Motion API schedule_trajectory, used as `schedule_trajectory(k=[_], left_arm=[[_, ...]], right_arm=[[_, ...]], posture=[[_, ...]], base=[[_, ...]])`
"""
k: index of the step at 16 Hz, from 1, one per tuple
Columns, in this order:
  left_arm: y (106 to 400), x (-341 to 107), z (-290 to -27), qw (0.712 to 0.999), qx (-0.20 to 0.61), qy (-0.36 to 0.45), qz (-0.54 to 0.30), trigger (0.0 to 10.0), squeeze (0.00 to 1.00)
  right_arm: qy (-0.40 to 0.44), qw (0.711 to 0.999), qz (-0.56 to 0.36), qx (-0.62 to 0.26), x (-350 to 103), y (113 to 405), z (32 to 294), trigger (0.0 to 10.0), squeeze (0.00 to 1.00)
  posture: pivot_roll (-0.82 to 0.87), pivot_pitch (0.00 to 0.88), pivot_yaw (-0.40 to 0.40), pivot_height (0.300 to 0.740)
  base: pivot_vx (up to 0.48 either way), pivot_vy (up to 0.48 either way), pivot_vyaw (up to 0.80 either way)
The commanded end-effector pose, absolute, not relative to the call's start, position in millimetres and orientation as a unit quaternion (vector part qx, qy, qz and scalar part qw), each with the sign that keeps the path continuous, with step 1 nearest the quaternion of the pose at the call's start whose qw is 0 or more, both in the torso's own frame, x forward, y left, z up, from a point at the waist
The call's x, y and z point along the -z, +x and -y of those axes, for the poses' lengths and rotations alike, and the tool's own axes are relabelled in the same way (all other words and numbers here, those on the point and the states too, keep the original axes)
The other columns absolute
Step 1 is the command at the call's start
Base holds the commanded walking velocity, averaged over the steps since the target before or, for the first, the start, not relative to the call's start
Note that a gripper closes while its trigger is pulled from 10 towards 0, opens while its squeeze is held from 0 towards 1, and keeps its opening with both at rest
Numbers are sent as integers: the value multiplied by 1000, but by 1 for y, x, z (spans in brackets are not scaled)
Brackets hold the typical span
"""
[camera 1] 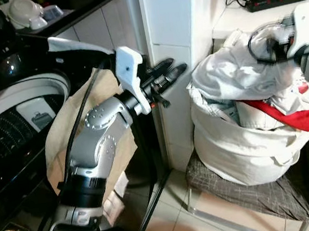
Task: Clothes washing
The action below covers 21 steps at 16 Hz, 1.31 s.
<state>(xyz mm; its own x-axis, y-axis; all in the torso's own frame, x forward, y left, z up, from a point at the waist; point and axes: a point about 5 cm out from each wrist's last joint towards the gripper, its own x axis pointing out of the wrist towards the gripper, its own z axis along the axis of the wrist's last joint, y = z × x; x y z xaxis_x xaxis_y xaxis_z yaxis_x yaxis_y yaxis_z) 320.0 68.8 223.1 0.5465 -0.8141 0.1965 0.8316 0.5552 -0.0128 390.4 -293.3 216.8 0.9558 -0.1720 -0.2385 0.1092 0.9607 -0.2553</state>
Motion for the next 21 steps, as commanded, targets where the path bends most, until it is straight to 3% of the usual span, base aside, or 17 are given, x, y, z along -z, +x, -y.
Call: schedule_trajectory(k=[1, 3, 4, 5, 16, 18, 21], left_arm=[[316, -223, -68, 872, 481, -48, 74, 10000, 0], [315, -223, -67, 873, 480, -48, 71, 10000, 0], [314, -224, -67, 873, 481, -51, 67, 10000, 0], [313, -223, -67, 873, 481, -54, 60, 10000, 0], [305, -220, -62, 856, 513, -60, 38, 10000, 0], [296, -223, -60, 828, 553, -72, 49, 10000, 0], [293, -221, -59, 825, 558, -69, 54, 10000, 0]], right_arm=[[-125, 974, -175, 68, -204, 388, 293, 10000, 0], [-132, 970, -195, 66, -193, 385, 294, 10000, 0], [-127, 971, -193, 69, -191, 384, 295, 6824, 0], [-120, 973, -186, 70, -192, 384, 295, 0, 0], [-126, 976, -160, 74, -201, 384, 301, 0, 0], [-122, 978, -151, 75, -203, 384, 302, 0, 0], [-118, 980, -143, 76, -207, 384, 305, 0, 0]], posture=[[-64, 0, 97, 740], [-62, 0, 95, 740], [-60, 0, 94, 740], [-60, 0, 94, 740], [-75, 0, 99, 740], [-81, 0, 102, 740], [-92, 0, 104, 740]], base=[[0, 0, 0], [0, 0, 0], [0, 0, 0], [0, 0, 0], [0, 0, 0], [0, 0, 0], [0, 0, 0]])
